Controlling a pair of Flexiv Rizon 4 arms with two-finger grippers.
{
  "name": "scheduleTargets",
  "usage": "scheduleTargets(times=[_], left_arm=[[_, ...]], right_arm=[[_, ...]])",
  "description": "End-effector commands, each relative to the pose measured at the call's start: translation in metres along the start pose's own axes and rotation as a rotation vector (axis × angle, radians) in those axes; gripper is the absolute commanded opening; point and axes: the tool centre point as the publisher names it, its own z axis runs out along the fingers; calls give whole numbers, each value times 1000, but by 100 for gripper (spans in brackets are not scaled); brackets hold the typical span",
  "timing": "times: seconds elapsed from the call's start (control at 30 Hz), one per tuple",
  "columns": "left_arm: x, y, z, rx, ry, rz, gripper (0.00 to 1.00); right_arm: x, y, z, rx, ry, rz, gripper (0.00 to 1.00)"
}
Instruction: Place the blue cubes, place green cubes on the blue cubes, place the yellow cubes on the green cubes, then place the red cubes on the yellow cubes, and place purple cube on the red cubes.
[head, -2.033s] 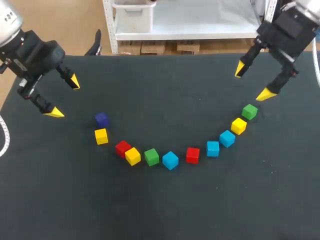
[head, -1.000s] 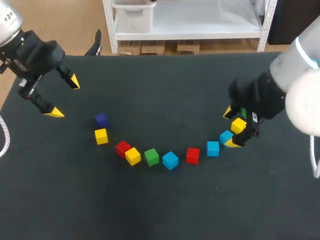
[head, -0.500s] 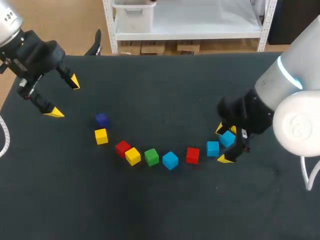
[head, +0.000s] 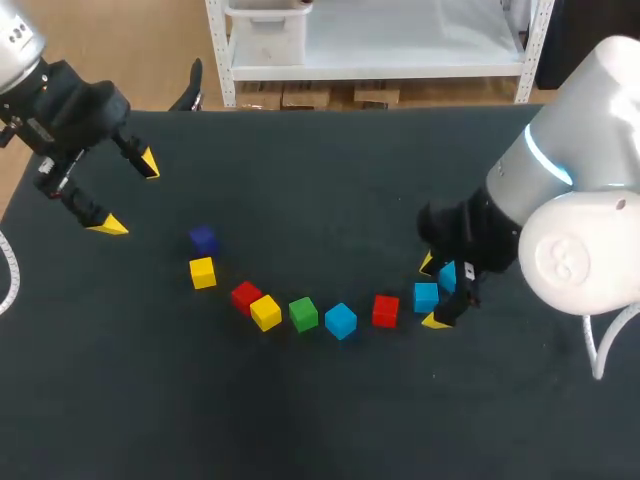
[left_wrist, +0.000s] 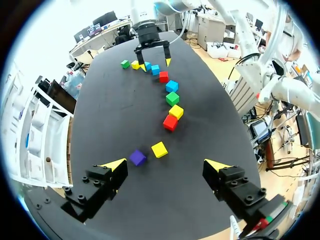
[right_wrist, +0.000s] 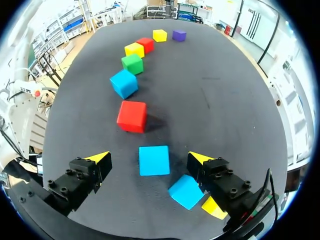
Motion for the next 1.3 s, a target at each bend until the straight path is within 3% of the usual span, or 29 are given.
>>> scheduleTargets(times=[0.03,0.37,0.47,0.53,0.67,1.0,1.3], left_arm=[[0,1,0,2,3,1,100],[0,1,0,2,3,1,100],[0,1,0,2,3,1,100],[0,1,0,2,3,1,100],[0,1,0,2,3,1,100],[0,1,0,2,3,1,100],[0,1,0,2,3,1,100]], right_arm=[[4,-2,1,1,3,6,100],[7,-6,0,3,10,8,100],[7,-7,2,2,10,5,47],[7,-8,2,0,8,-3,40],[5,-8,3,-2,5,-13,2],[-3,-14,-8,2,-14,-35,0],[-29,-39,-32,21,-37,-78,0]])
